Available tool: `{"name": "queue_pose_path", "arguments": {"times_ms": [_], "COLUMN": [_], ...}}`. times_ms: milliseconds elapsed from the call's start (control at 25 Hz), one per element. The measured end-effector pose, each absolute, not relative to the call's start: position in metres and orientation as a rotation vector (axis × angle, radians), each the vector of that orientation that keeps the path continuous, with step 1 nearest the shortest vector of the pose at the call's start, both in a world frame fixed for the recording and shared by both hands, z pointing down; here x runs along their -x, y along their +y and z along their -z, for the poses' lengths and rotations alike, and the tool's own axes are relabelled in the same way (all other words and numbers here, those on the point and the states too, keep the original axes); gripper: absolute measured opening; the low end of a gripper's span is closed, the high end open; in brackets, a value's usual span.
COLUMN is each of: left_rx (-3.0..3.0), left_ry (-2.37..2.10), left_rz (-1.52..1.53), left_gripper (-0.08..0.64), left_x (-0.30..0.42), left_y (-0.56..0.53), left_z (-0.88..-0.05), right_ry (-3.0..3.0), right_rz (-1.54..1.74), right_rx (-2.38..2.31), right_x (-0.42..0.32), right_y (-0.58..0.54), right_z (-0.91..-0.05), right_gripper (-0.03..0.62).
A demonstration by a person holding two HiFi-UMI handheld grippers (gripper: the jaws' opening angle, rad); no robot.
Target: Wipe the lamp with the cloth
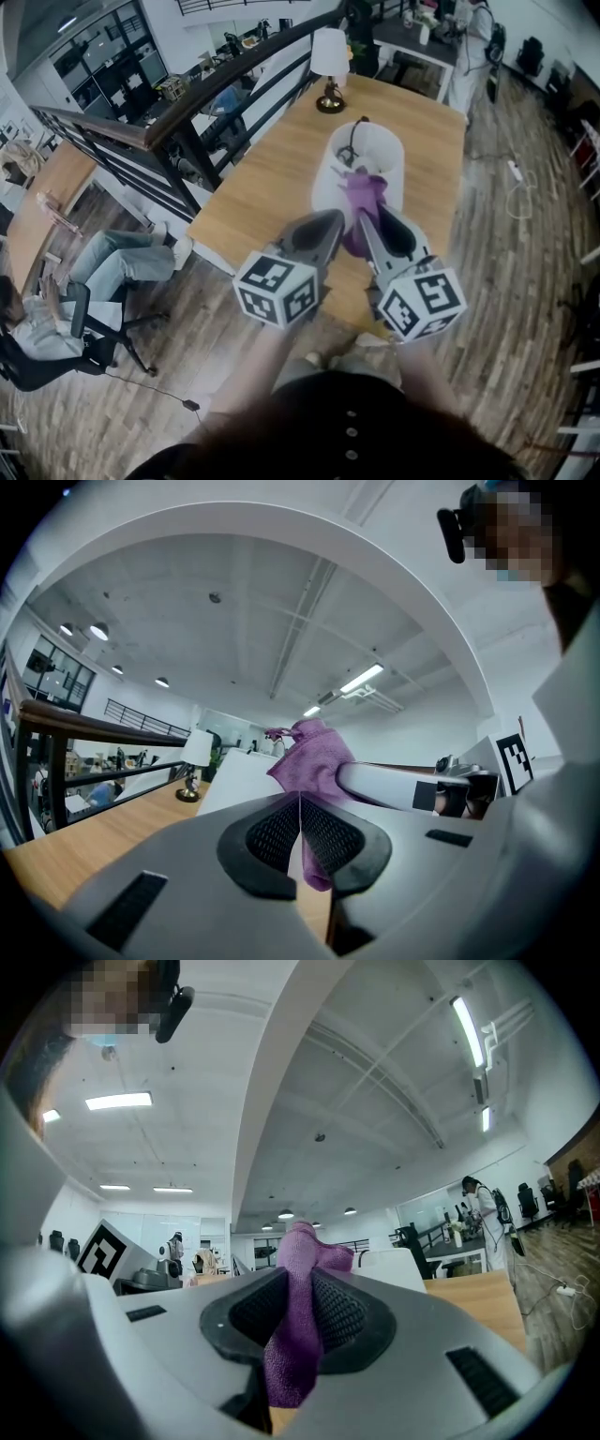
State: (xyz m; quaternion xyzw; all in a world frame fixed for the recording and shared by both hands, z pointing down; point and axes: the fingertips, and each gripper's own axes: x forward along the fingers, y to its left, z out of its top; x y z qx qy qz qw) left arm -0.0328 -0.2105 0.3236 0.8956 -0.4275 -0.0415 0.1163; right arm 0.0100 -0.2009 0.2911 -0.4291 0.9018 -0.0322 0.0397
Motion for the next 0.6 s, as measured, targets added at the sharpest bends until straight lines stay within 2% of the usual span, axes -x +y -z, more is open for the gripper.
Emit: {"name": "queue_pose_path", "arguments": {"times_ms": [600], "left_rx": [-2.674], "left_ry": [-1.362], "left_rz": [0.195], "left_gripper": [0.015], "left_x": [0.079], "left_y": [-0.251], "left_z": [-0.279], "right_ry": [2.779], "right_rz": [-0.011], "right_rx": [1.196], "right_x": [0.050], "right_y": [-0.244], "right_z": [-0.252], "right_gripper": [0.086]}}
